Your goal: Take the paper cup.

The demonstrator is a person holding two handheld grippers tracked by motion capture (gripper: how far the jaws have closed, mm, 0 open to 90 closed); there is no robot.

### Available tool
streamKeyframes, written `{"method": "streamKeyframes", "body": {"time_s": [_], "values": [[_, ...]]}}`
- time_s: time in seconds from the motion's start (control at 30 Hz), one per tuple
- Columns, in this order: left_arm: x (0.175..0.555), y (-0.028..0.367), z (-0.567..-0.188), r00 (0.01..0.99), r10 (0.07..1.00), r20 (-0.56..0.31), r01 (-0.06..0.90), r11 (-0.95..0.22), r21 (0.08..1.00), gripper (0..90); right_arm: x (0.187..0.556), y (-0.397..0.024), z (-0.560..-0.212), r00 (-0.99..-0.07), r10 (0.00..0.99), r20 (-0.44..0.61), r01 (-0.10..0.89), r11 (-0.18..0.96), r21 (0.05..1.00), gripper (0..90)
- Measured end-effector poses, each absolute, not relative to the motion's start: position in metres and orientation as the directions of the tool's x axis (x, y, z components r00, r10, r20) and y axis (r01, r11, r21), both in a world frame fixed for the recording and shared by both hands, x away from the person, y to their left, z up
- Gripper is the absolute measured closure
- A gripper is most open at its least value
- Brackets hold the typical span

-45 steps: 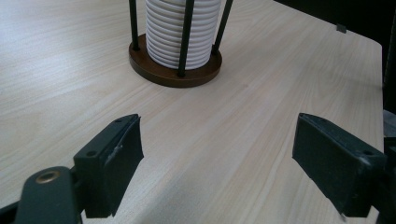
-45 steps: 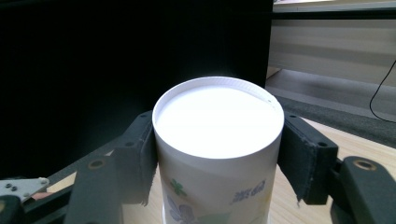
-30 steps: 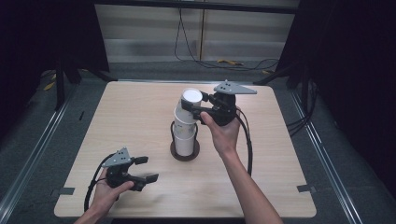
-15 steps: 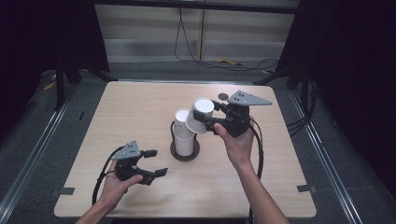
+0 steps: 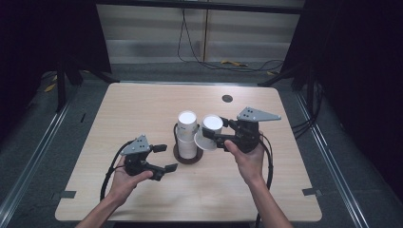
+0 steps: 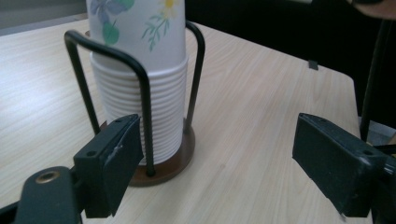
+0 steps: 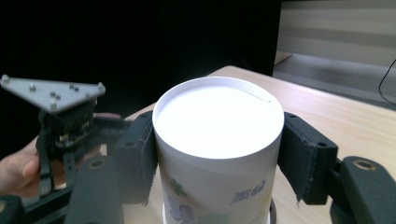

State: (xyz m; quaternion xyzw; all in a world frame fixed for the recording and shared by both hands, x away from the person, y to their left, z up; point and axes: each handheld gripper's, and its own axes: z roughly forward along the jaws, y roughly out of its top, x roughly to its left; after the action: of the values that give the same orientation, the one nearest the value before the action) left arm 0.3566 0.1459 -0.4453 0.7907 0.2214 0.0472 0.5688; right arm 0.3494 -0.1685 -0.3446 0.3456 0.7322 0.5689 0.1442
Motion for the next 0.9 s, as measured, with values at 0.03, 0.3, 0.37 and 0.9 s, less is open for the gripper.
{"method": "streamKeyframes", "body": {"time_s": [0.03, 0.3, 0.37, 0.9], "values": [[0.357, 0.145, -0.444, 0.899, 0.402, -0.175, 0.294, -0.257, 0.921, 15.9, 0.349, -0.169, -0.347, -0.721, 0.668, 0.184, 0.347, 0.117, 0.931, 35.3], [0.358, 0.134, -0.436, 0.909, 0.381, -0.17, 0.276, -0.244, 0.93, 15.9, 0.345, -0.169, -0.362, -0.728, 0.653, 0.21, 0.371, 0.117, 0.921, 35.4], [0.358, 0.128, -0.437, 0.912, 0.37, -0.178, 0.279, -0.24, 0.93, 15.9, 0.345, -0.168, -0.368, -0.73, 0.648, 0.218, 0.382, 0.122, 0.916, 35.4], [0.355, 0.119, -0.437, 0.929, 0.33, -0.166, 0.258, -0.257, 0.931, 16.2, 0.343, -0.155, -0.393, -0.775, 0.587, 0.234, 0.403, 0.174, 0.899, 35.3]]}}
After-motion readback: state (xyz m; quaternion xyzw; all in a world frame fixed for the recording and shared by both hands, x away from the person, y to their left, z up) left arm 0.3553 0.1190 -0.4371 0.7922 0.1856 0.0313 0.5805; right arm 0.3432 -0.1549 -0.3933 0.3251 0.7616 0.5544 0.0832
